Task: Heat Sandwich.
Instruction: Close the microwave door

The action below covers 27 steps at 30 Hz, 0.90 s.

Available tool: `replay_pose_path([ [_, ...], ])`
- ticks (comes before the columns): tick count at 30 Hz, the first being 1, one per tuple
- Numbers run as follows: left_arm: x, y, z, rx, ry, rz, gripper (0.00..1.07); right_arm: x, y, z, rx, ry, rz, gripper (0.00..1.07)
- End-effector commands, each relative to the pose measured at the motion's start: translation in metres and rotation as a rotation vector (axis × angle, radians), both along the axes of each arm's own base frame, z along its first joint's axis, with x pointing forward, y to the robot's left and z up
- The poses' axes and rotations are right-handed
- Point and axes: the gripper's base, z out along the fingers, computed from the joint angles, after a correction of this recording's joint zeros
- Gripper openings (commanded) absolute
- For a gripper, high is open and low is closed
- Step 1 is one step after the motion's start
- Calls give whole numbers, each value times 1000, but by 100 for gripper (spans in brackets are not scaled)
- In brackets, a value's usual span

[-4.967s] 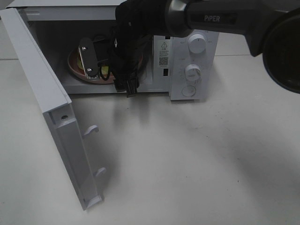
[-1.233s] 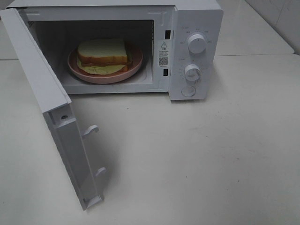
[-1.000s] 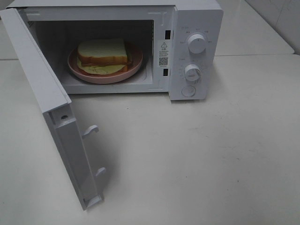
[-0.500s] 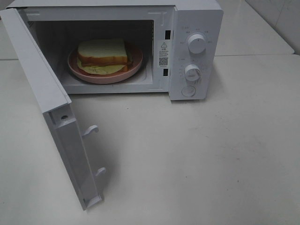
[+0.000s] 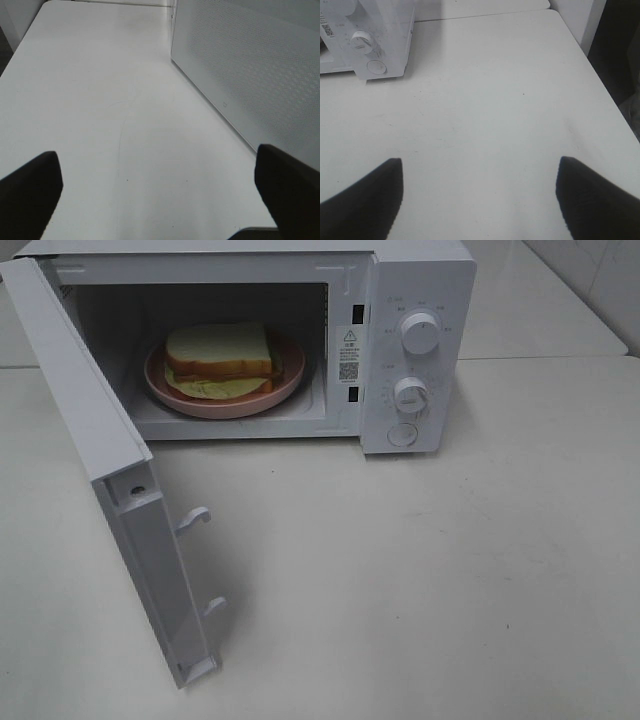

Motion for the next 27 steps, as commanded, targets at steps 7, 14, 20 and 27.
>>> replay_pose_path([
  [7, 0, -1, 0, -10, -6, 4, 98, -3, 0, 0, -6, -36, -3, 76],
  [14, 0, -1, 0, -10, -6, 4, 98, -3, 0, 0, -6, -36, -3, 76],
  [20, 0, -1, 0, -10, -6, 4, 98, -3, 0, 0, -6, -36, -3, 76],
  [27, 0, -1, 0, -10, -6, 4, 98, -3, 0, 0, -6, -36, -3, 76],
])
